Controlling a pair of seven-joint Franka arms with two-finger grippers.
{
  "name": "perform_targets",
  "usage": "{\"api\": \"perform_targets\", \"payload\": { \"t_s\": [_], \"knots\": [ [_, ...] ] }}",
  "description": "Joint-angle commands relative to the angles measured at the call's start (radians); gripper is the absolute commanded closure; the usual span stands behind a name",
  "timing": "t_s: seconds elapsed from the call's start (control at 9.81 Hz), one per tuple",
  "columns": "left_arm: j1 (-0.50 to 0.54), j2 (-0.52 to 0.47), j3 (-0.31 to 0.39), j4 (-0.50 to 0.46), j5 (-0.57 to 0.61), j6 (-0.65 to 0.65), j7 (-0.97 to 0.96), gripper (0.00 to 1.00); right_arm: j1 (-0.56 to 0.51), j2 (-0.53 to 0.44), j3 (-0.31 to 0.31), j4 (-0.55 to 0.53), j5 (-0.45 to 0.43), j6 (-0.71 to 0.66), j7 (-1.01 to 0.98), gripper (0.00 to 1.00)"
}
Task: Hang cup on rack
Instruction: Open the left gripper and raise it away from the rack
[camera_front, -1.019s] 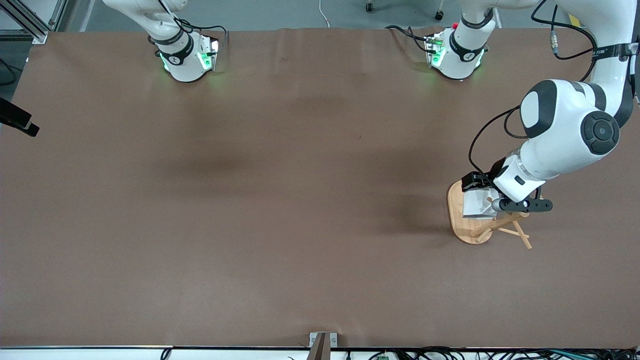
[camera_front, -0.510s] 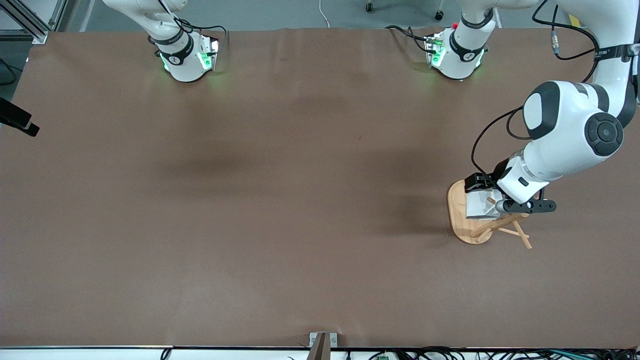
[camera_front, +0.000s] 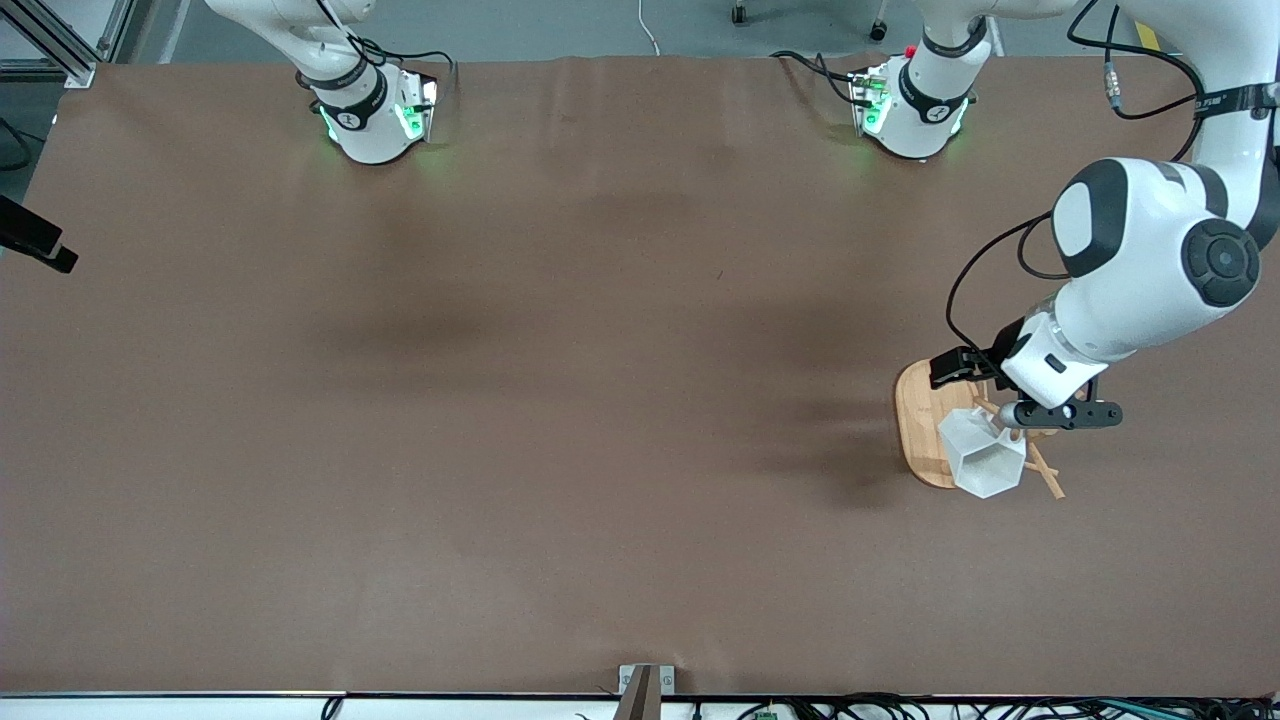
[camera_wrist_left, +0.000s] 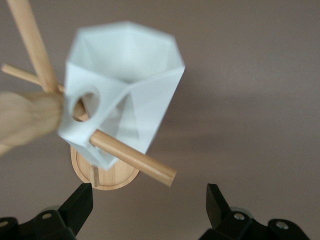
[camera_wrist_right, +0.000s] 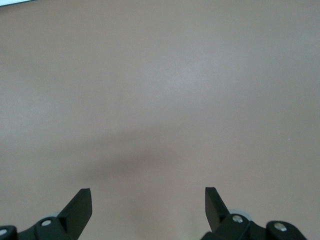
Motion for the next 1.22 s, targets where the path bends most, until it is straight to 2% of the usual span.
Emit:
{"api": "perform_targets", "payload": {
  "t_s": [0.0,0.1,0.2,0.41,0.71,1.12],
  "knots": [
    [0.031,-0.031,0.003,0.075,0.093,-0.099,0.053,0.0,-0.002,-0.001,-0.002,-0.001,0.0,-0.001,0.003,0.0],
    [0.032,-0.048,0.003,0.111,0.167,-0.127,0.099,0.0,-0.002,-0.001,-0.002,-0.001,0.0,-0.001,0.001,0.0],
    [0.032,-0.083,-0.003,0.118,0.174,-0.162,0.111,0.0,-0.002,-0.001,-0.002,-0.002,0.0,-0.006,0.001,0.0],
    [0.035,-0.161,-0.006,0.121,0.168,-0.201,0.099,0.0,-0.002,-0.001,-0.002,-0.002,0.0,-0.006,-0.001,0.0],
    [0.084,-0.187,-0.061,0.204,0.18,-0.413,0.007,0.0,-0.005,-0.001,-0.002,-0.002,0.0,-0.004,-0.001,0.0],
    [0.112,-0.271,-0.066,0.198,0.168,-0.512,0.0,0.0,-0.006,-0.001,-0.005,-0.002,0.0,-0.003,-0.001,0.0]
  ]
}}
